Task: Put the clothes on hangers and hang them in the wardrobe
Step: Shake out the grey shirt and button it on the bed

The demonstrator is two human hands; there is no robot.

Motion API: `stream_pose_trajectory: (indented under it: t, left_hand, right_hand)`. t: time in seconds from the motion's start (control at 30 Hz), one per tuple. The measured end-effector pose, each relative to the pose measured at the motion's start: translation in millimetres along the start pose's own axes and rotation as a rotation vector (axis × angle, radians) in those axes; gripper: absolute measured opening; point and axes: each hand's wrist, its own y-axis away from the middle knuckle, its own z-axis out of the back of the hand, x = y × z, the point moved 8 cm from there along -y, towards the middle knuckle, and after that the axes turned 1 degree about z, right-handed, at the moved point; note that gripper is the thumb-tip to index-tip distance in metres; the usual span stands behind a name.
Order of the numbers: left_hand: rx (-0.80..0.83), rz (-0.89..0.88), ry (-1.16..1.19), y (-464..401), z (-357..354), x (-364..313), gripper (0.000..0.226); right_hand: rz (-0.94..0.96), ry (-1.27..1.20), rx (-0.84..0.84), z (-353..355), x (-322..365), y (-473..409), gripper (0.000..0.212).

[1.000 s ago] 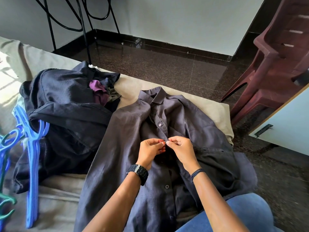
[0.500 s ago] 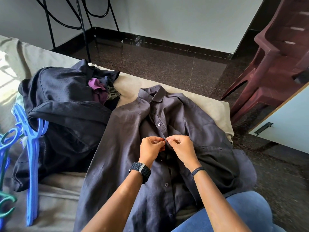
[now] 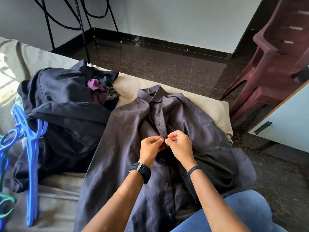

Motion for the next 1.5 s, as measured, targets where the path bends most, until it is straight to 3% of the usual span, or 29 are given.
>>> stream_pose_trajectory:
  t: [0.2,0.27,0.37,0.43,0.57,0.77,0.87,1.0,1.17,1.33,1.4,1.5]
  left_hand:
    - [0.076,0.04,0.189,-7,-9,-6,0.023]
    - [0.053,0.015,0.094,-12,-8,-6,0.023]
    - [-0.019,-0.084,-0.257,-17,4,-7,0.026]
    - [-0.043,-0.099,-0.455,-14,11,-3,0.026]
    - [-0.02,-0.188,-0.746,2,10,3,0.016]
    - [0.039,-0.263,-1.039,22,-2,13,0.011]
    - [0.054,-0.217,-1.127,21,-4,18,0.013]
    - [0.093,-0.195,-1.285,23,-8,21,0.019]
    - [0.117,-0.184,-1.284,27,-9,23,0.016]
    - [0.116,-0.148,-1.175,26,-6,23,0.01]
    - [0.076,-0.121,-1.016,26,-1,20,0.019]
    - [0.062,-0.003,-0.553,31,6,22,0.017]
  right_hand:
    - [-0.166,-0.414,0.249,-5,5,-12,0.02]
    - [-0.089,-0.205,0.342,0,8,-18,0.019]
    - [0.061,0.41,0.51,13,3,-19,0.016]
    - [0.098,0.646,0.578,26,-3,-15,0.019]
    - [0.069,0.779,0.514,53,-19,-13,0.022]
    - [0.046,0.632,0.202,78,-6,7,0.016]
    - [0.091,0.592,0.204,68,6,23,0.007]
    - [0.047,0.55,0.286,50,-3,35,0.013]
    - [-0.016,0.588,0.359,45,-20,41,0.015]
    - [0.079,0.497,0.279,47,-6,45,0.003]
    - [0.138,0.475,0.236,45,-2,47,0.007]
    - [0.165,0.409,0.213,40,4,48,0.004]
